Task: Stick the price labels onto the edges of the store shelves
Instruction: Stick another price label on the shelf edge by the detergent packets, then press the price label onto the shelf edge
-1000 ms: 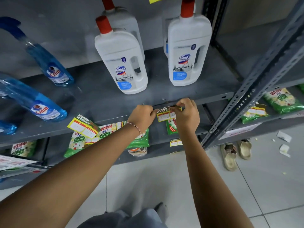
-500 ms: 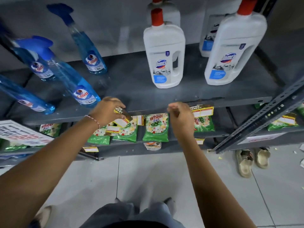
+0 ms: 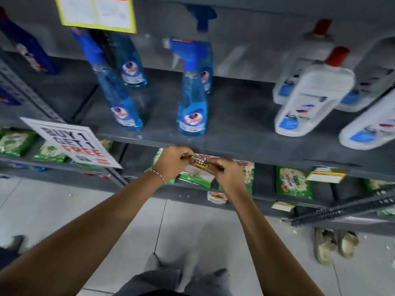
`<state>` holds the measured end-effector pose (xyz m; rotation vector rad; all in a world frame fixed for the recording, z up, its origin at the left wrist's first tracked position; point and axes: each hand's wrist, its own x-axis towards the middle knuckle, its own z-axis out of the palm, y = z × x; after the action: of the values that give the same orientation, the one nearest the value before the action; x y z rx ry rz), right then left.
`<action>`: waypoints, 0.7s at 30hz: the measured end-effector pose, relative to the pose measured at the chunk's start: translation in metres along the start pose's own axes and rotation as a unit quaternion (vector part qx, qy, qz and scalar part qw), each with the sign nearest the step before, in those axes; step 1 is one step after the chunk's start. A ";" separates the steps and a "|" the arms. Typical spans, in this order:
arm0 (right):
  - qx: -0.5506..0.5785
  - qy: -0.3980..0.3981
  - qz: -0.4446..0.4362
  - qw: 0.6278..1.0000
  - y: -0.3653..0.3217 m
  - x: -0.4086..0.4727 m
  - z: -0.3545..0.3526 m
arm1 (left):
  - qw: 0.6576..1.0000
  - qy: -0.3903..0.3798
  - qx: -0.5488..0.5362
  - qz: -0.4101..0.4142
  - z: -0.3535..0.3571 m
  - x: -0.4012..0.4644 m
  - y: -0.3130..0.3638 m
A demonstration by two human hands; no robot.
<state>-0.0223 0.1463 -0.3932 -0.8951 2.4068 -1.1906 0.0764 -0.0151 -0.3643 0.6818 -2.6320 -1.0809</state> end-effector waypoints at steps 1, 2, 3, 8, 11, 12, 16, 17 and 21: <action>0.011 0.003 0.003 1.000 -0.014 0.001 0.014 | 0.999 0.011 -0.031 -0.026 -0.011 -0.005 -0.016; 0.021 0.013 0.001 1.000 -0.029 0.004 0.029 | 0.997 0.020 -0.058 -0.051 -0.022 -0.010 -0.032; 0.025 0.023 -0.004 0.999 -0.043 0.009 0.044 | 0.994 0.030 -0.077 -0.073 -0.034 -0.013 -0.046; -0.002 0.047 -0.045 0.998 -0.092 0.036 0.108 | 0.986 0.082 -0.079 -0.122 -0.077 -0.012 -0.109; -0.010 0.062 -0.032 0.997 -0.103 0.044 0.131 | 0.982 0.090 -0.090 -0.140 -0.088 -0.007 -0.126; -0.015 0.065 -0.030 0.997 -0.104 0.047 0.136 | 0.980 0.091 -0.102 -0.146 -0.090 -0.004 -0.127; -0.048 0.081 -0.041 0.995 -0.102 0.057 0.144 | 0.977 0.093 -0.123 -0.148 -0.090 0.003 -0.125; -0.059 0.085 -0.044 0.994 -0.103 0.058 0.144 | 0.977 0.091 -0.121 -0.149 -0.090 0.005 -0.125; -0.098 0.107 -0.050 0.988 -0.103 0.062 0.145 | 0.985 0.094 -0.036 -0.137 -0.092 0.011 -0.121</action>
<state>0.0468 -0.0291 -0.3994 -1.0017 2.7190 -1.1523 0.1411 -0.1522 -0.3844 1.0966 -2.3765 -1.1119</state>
